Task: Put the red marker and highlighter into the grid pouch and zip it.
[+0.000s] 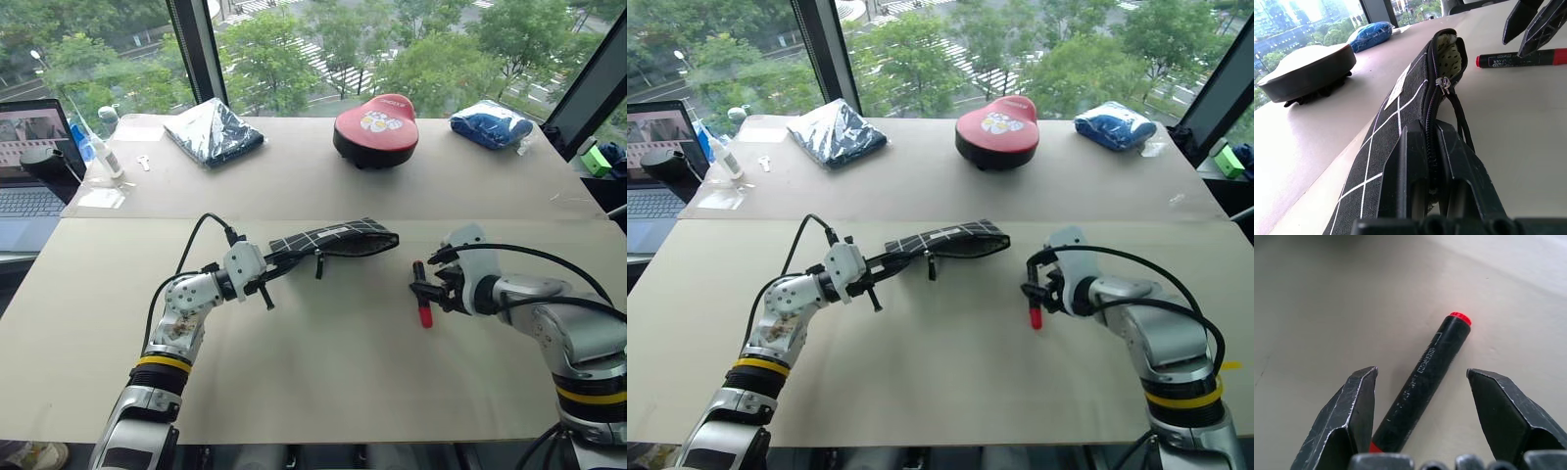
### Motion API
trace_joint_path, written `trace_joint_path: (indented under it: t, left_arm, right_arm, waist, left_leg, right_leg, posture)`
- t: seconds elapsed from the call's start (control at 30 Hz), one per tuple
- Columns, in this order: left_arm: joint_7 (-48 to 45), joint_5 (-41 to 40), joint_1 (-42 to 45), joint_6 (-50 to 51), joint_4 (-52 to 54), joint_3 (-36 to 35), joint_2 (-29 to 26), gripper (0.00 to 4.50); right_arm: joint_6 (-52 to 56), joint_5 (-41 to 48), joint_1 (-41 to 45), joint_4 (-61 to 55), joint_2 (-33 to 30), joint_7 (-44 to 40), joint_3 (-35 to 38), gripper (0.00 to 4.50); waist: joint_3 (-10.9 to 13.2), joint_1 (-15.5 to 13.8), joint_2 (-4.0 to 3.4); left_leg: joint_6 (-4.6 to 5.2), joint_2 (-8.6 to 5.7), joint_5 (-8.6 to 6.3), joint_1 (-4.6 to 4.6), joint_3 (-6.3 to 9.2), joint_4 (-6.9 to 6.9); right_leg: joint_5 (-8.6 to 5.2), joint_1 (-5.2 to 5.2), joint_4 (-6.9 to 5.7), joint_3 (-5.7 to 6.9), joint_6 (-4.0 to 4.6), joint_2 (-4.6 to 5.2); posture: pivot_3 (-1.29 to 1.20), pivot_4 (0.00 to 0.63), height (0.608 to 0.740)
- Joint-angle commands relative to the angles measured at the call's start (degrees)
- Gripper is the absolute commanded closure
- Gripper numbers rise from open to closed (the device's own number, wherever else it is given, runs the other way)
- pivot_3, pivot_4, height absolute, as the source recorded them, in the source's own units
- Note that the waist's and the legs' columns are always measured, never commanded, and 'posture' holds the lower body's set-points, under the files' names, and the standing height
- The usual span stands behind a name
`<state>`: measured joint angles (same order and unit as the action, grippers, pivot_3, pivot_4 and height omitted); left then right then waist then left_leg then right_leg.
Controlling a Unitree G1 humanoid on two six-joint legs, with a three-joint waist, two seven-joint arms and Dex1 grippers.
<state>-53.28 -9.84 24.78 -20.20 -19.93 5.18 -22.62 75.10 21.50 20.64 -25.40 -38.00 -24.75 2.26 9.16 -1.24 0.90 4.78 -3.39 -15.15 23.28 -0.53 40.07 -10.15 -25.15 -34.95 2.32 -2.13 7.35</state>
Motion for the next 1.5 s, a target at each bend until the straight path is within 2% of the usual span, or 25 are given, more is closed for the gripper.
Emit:
trace_joint_path:
  t: [0.03, 0.27, 0.3, 0.33, 0.53, 0.57, 0.67, 0.77, 0.93, 1.03, 1.2, 1.5]
  left_arm:
    - [0.5, -0.5, 0.8, 0.0, 2.0, -0.4, 0.2, 4.50]
    - [1.4, -0.4, 0.6, 1.9, 4.6, -0.1, 0.5, 4.50]
    - [1.5, -0.3, 0.6, 2.2, 4.9, -0.1, 0.5, 4.50]
    - [1.6, -0.4, 0.8, 2.4, 5.0, -0.1, 0.5, 4.50]
    - [1.4, -0.4, 1.6, 3.0, 5.0, -0.4, 0.5, 4.50]
    - [1.4, -0.5, 1.6, 3.0, 4.9, -0.4, 0.5, 4.50]
    - [1.2, -0.5, 1.7, 2.9, 4.8, -0.4, 0.6, 4.50]
    - [1.3, -0.4, 1.8, 3.0, 4.9, -0.2, 0.7, 4.50]
    - [1.3, -0.3, 1.8, 3.1, 4.9, -0.1, 0.9, 4.50]
    - [1.4, -0.4, 1.4, 2.9, 5.0, -0.1, 1.0, 4.50]
    - [1.6, -0.3, 0.7, 2.5, 4.9, 0.0, 1.5, 4.50]
    - [0.4, -0.2, 0.4, 0.3, 2.3, -0.1, 1.6, 4.50]
  right_arm:
    - [-0.7, -1.0, -2.0, 0.1, 0.5, 1.5, -0.3, 1.23]
    - [-3.4, -2.6, -4.9, 3.1, 0.5, 3.3, 0.3, 1.23]
    - [-3.5, -2.7, -5.1, 3.0, 0.5, 3.6, 0.3, 1.73]
    - [-3.9, -2.7, -5.3, 2.8, 0.4, 3.6, 0.2, 1.83]
    - [-5.7, -2.4, -5.8, 1.7, 0.2, 3.9, 0.4, 3.85]
    - [-5.8, -2.3, -5.7, 1.5, 0.3, 3.9, 0.5, 4.02]
    - [-7.3, -3.1, -4.7, 2.0, 0.0, 4.5, 0.8, 4.02]
    - [-14.4, -5.1, -1.9, 3.7, -0.8, 4.6, 1.8, 4.02]
    - [-31.1, -5.8, 1.7, 0.3, -7.5, -4.4, 4.3, 4.02]
    - [-37.0, -5.4, -1.6, -6.3, -14.1, -13.7, 1.4, 4.02]
    - [-44.2, -12.0, -5.0, -8.5, -20.8, -19.1, -5.5, 4.02]
    - [-47.3, -21.3, 1.2, -3.2, -15.8, -17.6, -14.1, 4.02]
  waist:
    - [0.0, 0.0, 0.00]
    - [0.0, 0.0, 0.02]
    - [0.0, 0.0, 0.02]
    - [0.0, -0.1, 0.02]
    - [0.0, -0.1, 0.03]
    - [0.0, -0.1, 0.02]
    - [0.0, -0.1, 0.03]
    - [0.0, 0.0, 0.02]
    - [0.0, 0.3, 0.00]
    - [0.0, 0.3, 0.01]
    - [0.0, 0.5, 0.02]
    - [0.0, 0.5, 0.04]
  left_leg:
    - [0.00, 0.00, 0.00, 0.00, 0.00, 0.00]
    - [0.05, -0.01, -0.02, -0.16, -0.01, 0.04]
    - [0.06, -0.01, -0.03, -0.18, -0.01, 0.05]
    - [0.07, -0.01, -0.04, -0.20, -0.01, 0.07]
    - [0.07, -0.01, -0.04, -0.22, 0.00, 0.09]
    - [0.07, 0.00, -0.04, -0.23, -0.01, 0.09]
    - [0.07, 0.00, -0.04, -0.22, 0.00, 0.10]
    - [0.07, -0.01, -0.04, -0.21, -0.01, 0.11]
    - [-0.07, -0.04, 0.05, -0.06, -0.07, 0.08]
    - [-0.07, 0.05, 0.05, -0.09, -0.05, 0.04]
    - [0.13, 0.06, -0.07, -0.07, -0.08, 0.13]
    - [-0.10, 0.08, 0.05, -0.07, -0.09, 0.19]
  right_leg:
    - [0.00, 0.01, 0.00, 0.00, 0.00, 0.00]
    - [-0.01, 0.20, 0.02, 0.01, -0.01, -0.02]
    - [-0.01, 0.23, 0.02, 0.01, -0.02, -0.02]
    - [-0.01, 0.25, 0.02, 0.01, -0.02, -0.02]
    - [-0.02, 0.28, 0.02, 0.01, -0.03, -0.03]
    - [-0.02, 0.28, 0.02, 0.02, -0.03, -0.03]
    - [-0.02, 0.28, 0.02, 0.01, -0.03, -0.03]
    - [-0.02, 0.26, 0.02, 0.01, -0.03, -0.03]
    - [-0.02, 0.05, -0.03, -0.02, -0.03, -0.06]
    - [-0.04, 0.12, 0.03, 0.02, -0.05, -0.16]
    - [-0.05, 0.16, 0.08, -0.03, -0.07, -0.14]
    - [-0.05, 0.11, 0.03, -0.05, -0.07, -0.09]
  posture:
    - [0.00, 0.150, 0.740]
    - [0.00, 0.150, 0.740]
    - [0.00, 0.150, 0.740]
    - [0.00, 0.150, 0.740]
    - [0.00, 0.150, 0.740]
    - [0.00, 0.150, 0.740]
    - [0.00, 0.150, 0.740]
    - [0.00, 0.150, 0.740]
    - [0.00, 0.150, 0.740]
    - [0.00, 0.150, 0.740]
    - [0.00, 0.150, 0.740]
    - [0.00, 0.150, 0.740]
